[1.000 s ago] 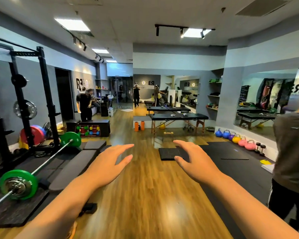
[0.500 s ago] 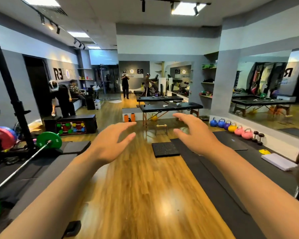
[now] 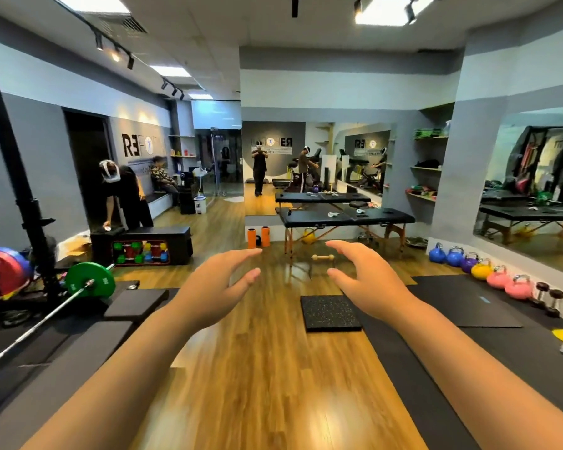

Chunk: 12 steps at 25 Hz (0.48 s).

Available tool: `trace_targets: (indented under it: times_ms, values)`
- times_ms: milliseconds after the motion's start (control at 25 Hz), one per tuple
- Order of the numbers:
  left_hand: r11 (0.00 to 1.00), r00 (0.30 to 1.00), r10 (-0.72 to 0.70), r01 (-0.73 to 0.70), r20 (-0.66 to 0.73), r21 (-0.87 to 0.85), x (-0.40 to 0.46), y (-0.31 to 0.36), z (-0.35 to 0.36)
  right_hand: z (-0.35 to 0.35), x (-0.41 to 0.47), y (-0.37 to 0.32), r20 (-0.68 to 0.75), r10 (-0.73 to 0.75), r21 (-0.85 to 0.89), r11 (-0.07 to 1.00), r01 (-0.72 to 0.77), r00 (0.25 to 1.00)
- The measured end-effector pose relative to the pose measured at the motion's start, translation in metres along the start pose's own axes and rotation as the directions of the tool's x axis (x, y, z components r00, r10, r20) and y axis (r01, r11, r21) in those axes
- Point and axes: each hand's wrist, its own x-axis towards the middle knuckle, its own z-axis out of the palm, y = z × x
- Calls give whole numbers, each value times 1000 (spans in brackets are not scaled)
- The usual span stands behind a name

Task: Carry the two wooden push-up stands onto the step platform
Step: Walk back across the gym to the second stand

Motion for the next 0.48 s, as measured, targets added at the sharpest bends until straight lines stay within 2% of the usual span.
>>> trace_targets:
  times_ms: [120,280,480]
  values:
    - [999,1000,-5,5,16,-31,80,-51,45,28,72,51,6,28,-16,999,-28,1000]
    - [997,997,68,-67,32,-32,201,-110,93,56,173,111,-30,55,-56,997,-57,998]
    - [989,989,138,-134,61,-67,355,-152,164,82,300,196,-67,70,-78,994,-75,995]
